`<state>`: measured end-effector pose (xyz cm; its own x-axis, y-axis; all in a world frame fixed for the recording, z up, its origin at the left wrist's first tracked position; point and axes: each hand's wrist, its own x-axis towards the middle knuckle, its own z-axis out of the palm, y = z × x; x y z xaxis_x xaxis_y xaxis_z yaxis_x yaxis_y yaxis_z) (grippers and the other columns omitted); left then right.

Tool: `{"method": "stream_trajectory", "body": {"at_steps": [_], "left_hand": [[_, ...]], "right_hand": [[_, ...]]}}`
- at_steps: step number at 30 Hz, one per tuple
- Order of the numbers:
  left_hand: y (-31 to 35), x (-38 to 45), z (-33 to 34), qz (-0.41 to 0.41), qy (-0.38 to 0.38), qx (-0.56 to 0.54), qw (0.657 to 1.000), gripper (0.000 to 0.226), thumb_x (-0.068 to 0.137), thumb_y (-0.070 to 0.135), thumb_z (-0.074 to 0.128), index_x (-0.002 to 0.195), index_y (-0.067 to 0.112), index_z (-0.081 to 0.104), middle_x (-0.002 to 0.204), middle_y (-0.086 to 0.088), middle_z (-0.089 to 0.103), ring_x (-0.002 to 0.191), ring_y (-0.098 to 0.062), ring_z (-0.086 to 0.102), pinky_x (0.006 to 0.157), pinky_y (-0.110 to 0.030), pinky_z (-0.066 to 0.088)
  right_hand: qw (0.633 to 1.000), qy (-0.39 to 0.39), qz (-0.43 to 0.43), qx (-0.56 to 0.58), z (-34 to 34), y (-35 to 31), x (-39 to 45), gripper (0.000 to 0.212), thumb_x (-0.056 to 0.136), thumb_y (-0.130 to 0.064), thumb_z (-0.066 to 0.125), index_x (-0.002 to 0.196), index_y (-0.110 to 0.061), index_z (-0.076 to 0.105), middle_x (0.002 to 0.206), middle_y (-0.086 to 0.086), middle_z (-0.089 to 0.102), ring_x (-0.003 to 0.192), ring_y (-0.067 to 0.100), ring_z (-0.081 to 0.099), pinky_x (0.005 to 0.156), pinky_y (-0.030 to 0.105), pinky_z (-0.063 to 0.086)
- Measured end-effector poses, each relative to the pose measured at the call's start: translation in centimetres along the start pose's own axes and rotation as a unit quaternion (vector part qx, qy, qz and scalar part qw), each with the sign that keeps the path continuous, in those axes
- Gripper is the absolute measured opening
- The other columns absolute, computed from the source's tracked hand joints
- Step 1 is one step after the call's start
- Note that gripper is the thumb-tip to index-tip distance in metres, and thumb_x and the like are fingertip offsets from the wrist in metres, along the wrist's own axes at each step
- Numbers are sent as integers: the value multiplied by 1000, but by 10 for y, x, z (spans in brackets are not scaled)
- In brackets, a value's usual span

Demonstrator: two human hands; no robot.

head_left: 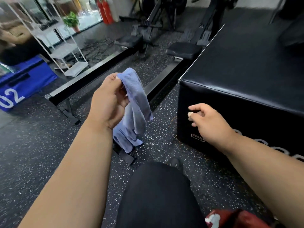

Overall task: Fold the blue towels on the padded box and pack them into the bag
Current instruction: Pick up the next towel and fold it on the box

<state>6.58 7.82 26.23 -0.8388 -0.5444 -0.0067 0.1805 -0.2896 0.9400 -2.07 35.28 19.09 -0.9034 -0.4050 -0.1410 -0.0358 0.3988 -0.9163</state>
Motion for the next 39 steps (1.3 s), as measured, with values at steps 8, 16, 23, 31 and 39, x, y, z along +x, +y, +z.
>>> {"method": "stream_trajectory", "body": {"at_steps": [8, 16, 23, 31, 39], "left_hand": [[31, -82, 81, -70, -160, -95, 980, 17, 101, 21, 60, 112, 10, 64, 104, -5, 64, 97, -17, 65, 92, -34, 58], [19, -162, 181, 25, -194, 162, 967, 7, 97, 13, 70, 94, 19, 70, 89, -2, 67, 83, -13, 63, 83, -31, 55], [28, -196, 229, -24, -230, 140, 963, 4, 91, 19, 69, 94, 20, 66, 88, -11, 49, 73, -17, 50, 67, -24, 51], [32, -215, 253, 152, -180, 391, 890, 10, 90, 29, 76, 85, 21, 75, 80, 4, 77, 74, -13, 70, 78, -45, 63], [37, -229, 261, 129, -202, 422, 874, 17, 92, 32, 75, 80, 20, 72, 77, 2, 74, 73, -12, 64, 86, -50, 61]], "right_hand": [[998, 41, 33, 41, -82, 5, -74, 38, 96, -50, 62, 131, -35, 60, 102, -4, 74, 88, 16, 69, 85, 39, 56], [994, 66, -55, 60, -140, -19, -166, 34, 97, -42, 71, 129, -38, 61, 87, -18, 69, 80, -4, 66, 74, 15, 49], [993, 88, -42, 61, -163, -16, -211, 44, 93, -47, 75, 133, -39, 59, 102, -11, 71, 86, 3, 69, 81, 23, 50], [982, 89, -131, 101, -165, -33, -237, 38, 86, -46, 83, 120, -38, 68, 95, -9, 65, 73, 3, 57, 81, 28, 55], [979, 154, -128, 30, -176, -27, -234, 13, 96, -30, 69, 86, -24, 73, 73, -6, 67, 64, 11, 55, 70, 37, 52]]}}
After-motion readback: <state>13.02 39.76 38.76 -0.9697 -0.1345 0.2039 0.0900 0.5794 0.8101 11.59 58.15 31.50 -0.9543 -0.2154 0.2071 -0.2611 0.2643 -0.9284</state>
